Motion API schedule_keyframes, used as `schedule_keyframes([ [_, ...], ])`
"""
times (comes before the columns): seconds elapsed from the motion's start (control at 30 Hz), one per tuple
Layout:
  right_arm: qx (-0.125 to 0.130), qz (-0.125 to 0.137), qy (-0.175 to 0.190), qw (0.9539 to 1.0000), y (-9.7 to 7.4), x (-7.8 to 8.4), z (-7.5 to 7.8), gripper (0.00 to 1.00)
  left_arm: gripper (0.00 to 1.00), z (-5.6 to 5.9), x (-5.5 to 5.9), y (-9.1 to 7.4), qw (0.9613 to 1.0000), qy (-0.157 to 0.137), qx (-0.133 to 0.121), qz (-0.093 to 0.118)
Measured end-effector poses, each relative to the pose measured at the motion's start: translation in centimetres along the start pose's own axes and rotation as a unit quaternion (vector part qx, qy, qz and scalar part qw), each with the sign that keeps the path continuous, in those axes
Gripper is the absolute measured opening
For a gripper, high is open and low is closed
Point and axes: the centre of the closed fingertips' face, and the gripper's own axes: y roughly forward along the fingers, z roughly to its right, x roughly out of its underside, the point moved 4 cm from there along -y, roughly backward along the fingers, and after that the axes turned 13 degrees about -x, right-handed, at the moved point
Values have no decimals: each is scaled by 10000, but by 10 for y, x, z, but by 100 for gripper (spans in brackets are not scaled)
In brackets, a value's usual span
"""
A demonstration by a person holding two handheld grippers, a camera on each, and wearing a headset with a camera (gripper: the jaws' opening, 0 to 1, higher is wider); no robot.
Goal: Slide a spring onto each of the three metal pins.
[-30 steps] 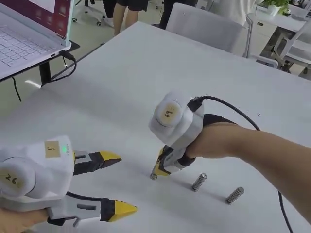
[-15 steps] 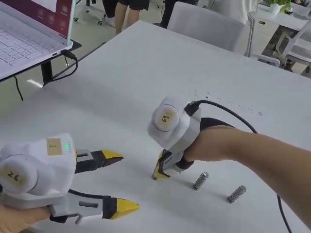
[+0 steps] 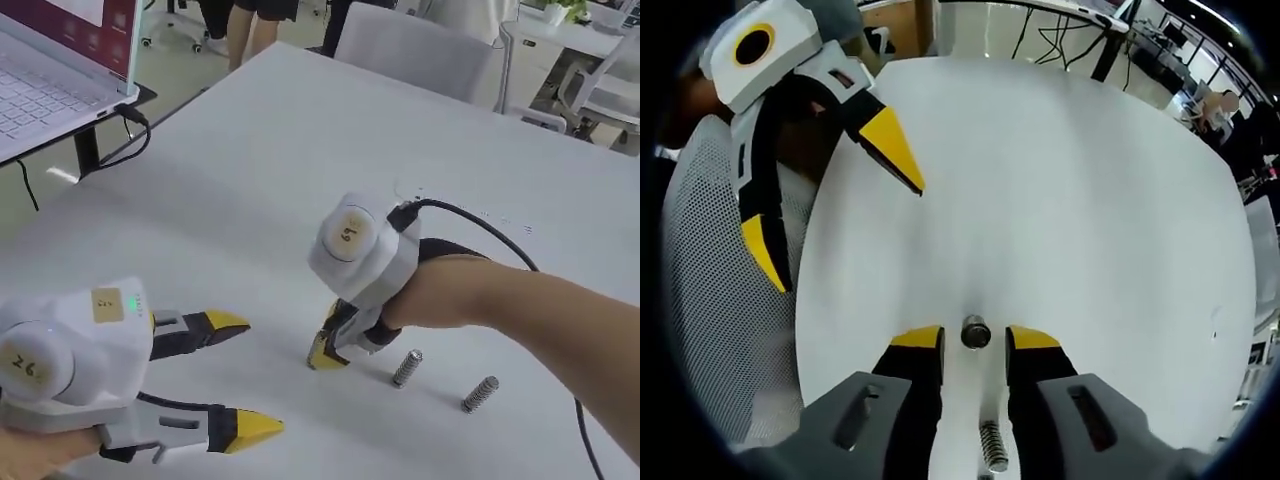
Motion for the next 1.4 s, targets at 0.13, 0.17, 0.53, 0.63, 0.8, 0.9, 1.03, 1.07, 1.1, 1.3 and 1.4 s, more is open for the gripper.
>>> schedule_keyframes([
  [0.13, 50, 192, 37, 9998, -4, 5, -1, 34, 56, 1, -1, 1, 10000, 28, 41, -27],
  [0.17, 28, 227, 89, 9997, -4, 6, -1, 37, 56, 1, -1, 1, 10000, 38, 42, -28],
  [0.53, 148, 793, 252, 9964, -15, 11, -1, 53, 56, 4, -5, 4, 10000, 60, 60, -45],
  [0.63, 231, 952, 280, 9948, -20, 11, 1, 57, 56, 6, -6, 4, 9999, 72, 65, -58],
  [0.8, 332, 1173, 309, 9921, -30, 15, 1, 63, 57, 6, -9, 3, 9999, 62, 48, -76],
  [0.9, 435, 1391, 370, 9886, -36, 19, 3, 67, 57, 6, -10, 4, 9999, 87, 40, -88],
  [1.03, 544, 1626, 420, 9843, -45, 26, 3, 70, 57, 4, -13, 5, 9999, 95, 19, -85],
  [1.07, 602, 1692, 423, 9828, -48, 28, 4, 71, 57, 5, -14, 5, 9999, 97, 17, -86],
  [1.1, 651, 1734, 437, 9817, -50, 30, 4, 72, 57, 5, -15, 5, 9999, 101, 13, -89],
  [1.3, 901, 2149, 555, 9709, -66, 39, 3, 79, 57, 7, -17, 8, 9998, 147, 66, -133],
  [1.4, 1031, 2255, 559, 9672, -72, 45, 3, 82, 57, 5, -19, 9, 9998, 146, 52, -124],
])
